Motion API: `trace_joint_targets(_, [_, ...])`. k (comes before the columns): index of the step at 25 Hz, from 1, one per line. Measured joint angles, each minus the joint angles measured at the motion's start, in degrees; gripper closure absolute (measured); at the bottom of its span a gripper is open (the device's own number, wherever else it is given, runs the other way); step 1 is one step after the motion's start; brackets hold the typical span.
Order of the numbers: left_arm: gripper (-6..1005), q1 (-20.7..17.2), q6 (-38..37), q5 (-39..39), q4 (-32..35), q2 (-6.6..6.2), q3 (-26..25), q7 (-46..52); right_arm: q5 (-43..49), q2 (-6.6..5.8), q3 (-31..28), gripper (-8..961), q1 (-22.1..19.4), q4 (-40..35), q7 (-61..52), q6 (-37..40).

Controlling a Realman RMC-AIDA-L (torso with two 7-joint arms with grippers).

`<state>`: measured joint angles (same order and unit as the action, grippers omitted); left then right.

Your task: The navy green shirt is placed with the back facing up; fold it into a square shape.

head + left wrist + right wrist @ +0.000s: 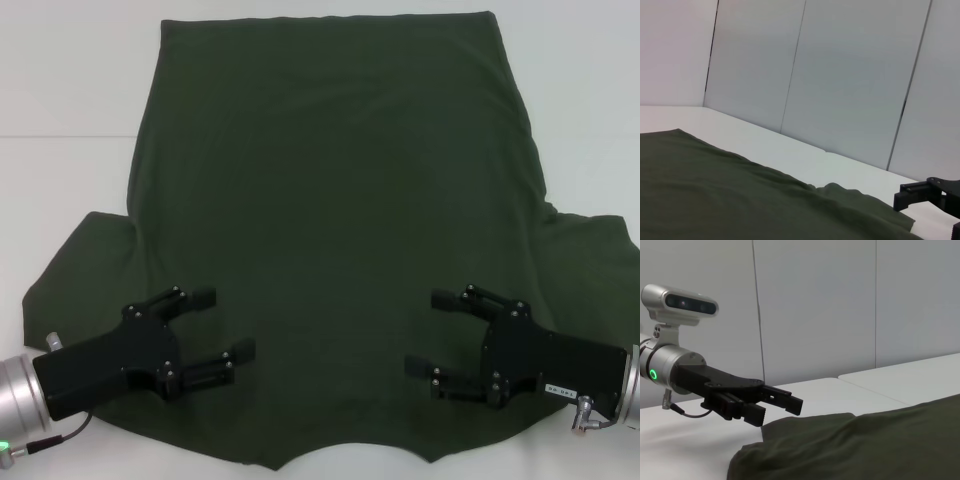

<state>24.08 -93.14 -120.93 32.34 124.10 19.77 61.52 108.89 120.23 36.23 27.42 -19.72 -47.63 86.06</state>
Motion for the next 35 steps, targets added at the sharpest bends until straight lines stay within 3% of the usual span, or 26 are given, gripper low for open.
trace_joint_targets(13, [83,0.00,0.00,0.04,0.00,0.00,0.00,0.81,0.01,0.00,-0.02,35,0.00,0.47,0.22,-0.06])
trace_joint_targets(19, [84,0.25,0.57,1.43,0.53,-0.47,-1.29,13.55,0.01,0.00,-0.02,35,-0.02,0.47,0.13,-0.06])
trace_joint_targets(27, [86,1.24,3.52,-0.14,4.52,-4.77,-2.80,42.16,0.01,0.00,-0.02,34,-0.21,0.47,-0.17,0.20])
trace_joint_targets(35, [88,5.46,5.01,-15.83,13.81,-7.88,-2.34,66.83,0.25,-0.09,-0.02,35,-0.10,0.47,-0.25,0.41])
